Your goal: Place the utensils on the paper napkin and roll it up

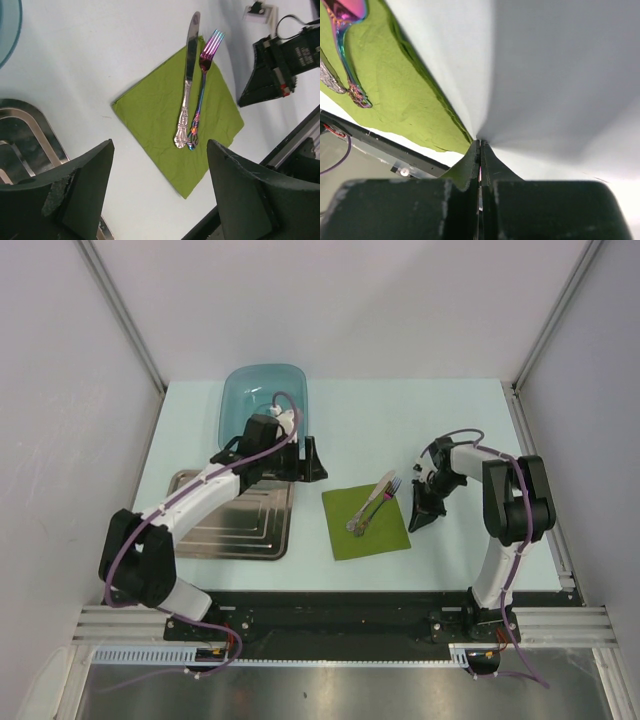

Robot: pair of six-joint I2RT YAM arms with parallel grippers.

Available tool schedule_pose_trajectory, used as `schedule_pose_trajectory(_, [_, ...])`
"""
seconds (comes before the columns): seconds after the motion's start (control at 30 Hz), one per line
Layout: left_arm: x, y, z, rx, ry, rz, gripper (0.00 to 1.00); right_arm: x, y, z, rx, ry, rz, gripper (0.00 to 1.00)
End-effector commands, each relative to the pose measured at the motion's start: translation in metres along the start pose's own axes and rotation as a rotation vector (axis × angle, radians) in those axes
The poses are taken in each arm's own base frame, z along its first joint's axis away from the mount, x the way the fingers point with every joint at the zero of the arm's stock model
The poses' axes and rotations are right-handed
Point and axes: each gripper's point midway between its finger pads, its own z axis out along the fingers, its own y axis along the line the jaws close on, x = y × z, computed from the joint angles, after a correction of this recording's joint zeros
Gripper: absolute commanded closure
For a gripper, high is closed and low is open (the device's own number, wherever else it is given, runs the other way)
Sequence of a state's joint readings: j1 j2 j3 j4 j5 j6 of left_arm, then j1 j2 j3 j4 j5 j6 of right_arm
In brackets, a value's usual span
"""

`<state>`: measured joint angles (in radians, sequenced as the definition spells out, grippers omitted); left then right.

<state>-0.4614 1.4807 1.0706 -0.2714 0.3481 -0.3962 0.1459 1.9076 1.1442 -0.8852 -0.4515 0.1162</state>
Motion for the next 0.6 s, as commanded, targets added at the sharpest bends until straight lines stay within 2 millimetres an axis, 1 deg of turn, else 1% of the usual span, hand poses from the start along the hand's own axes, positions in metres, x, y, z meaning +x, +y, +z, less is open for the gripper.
schedule_pose_trajectory(0.0, [0.010, 0.009, 0.014, 0.004, 0.084, 0.055, 0.20, -0.014, -0.005, -0.011, 0.040, -0.066, -0.039, 1.00])
schedule_pose_trajectory(0.13, [0.019, 0.015, 0.032, 0.029, 0.168, 0.112, 0.22, -0.008, 0.003, -0.008, 0.003, -0.036, -0.058, 1.00])
schedule_pose_trajectory(0.17, [0.015, 0.014, 0.035, 0.034, 0.170, 0.136, 0.23, -0.007, 0.003, -0.007, -0.001, -0.030, -0.057, 1.00])
schedule_pose_trajectory(0.2, [0.023, 0.019, 0.044, 0.021, 0.204, 0.136, 0.23, -0.007, 0.004, -0.008, -0.004, -0.031, -0.058, 0.95])
schedule_pose_trajectory(0.23, [0.024, 0.020, 0.047, 0.022, 0.216, 0.146, 0.25, -0.007, 0.004, -0.008, -0.005, -0.030, -0.062, 0.85])
schedule_pose_trajectory(0.27, [0.017, 0.018, 0.050, 0.026, 0.209, 0.177, 0.26, -0.007, 0.004, -0.008, -0.006, -0.027, -0.067, 0.80])
schedule_pose_trajectory(0.3, [0.024, 0.020, 0.058, 0.025, 0.238, 0.189, 0.26, -0.006, 0.006, -0.009, -0.021, -0.025, -0.071, 0.76])
schedule_pose_trajectory(0.33, [0.025, 0.019, 0.060, 0.027, 0.252, 0.201, 0.27, -0.005, 0.007, -0.010, -0.028, -0.017, -0.073, 0.68])
schedule_pose_trajectory(0.37, [0.021, 0.017, 0.064, 0.033, 0.249, 0.233, 0.28, -0.005, 0.008, -0.011, -0.034, -0.015, -0.085, 0.64])
schedule_pose_trajectory(0.4, [0.027, 0.017, 0.071, 0.026, 0.273, 0.253, 0.28, -0.005, 0.009, -0.012, -0.034, -0.017, -0.087, 0.60])
schedule_pose_trajectory(0.43, [0.031, 0.020, 0.075, 0.004, 0.295, 0.270, 0.30, -0.003, 0.008, -0.011, -0.034, -0.013, -0.088, 0.52])
schedule_pose_trajectory(0.47, [0.026, 0.018, 0.079, 0.001, 0.295, 0.304, 0.30, -0.002, 0.008, -0.012, -0.032, -0.014, -0.091, 0.48])
schedule_pose_trajectory(0.5, [0.028, 0.017, 0.083, -0.008, 0.308, 0.314, 0.32, -0.001, 0.006, -0.011, -0.021, -0.012, -0.090, 0.46])
schedule_pose_trajectory(0.53, [0.036, 0.025, 0.089, -0.032, 0.341, 0.310, 0.34, 0.000, 0.006, -0.009, -0.014, -0.011, -0.091, 0.45])
schedule_pose_trajectory(0.57, [0.031, 0.024, 0.092, -0.037, 0.334, 0.316, 0.34, 0.002, 0.005, -0.007, -0.010, -0.005, -0.091, 0.45])
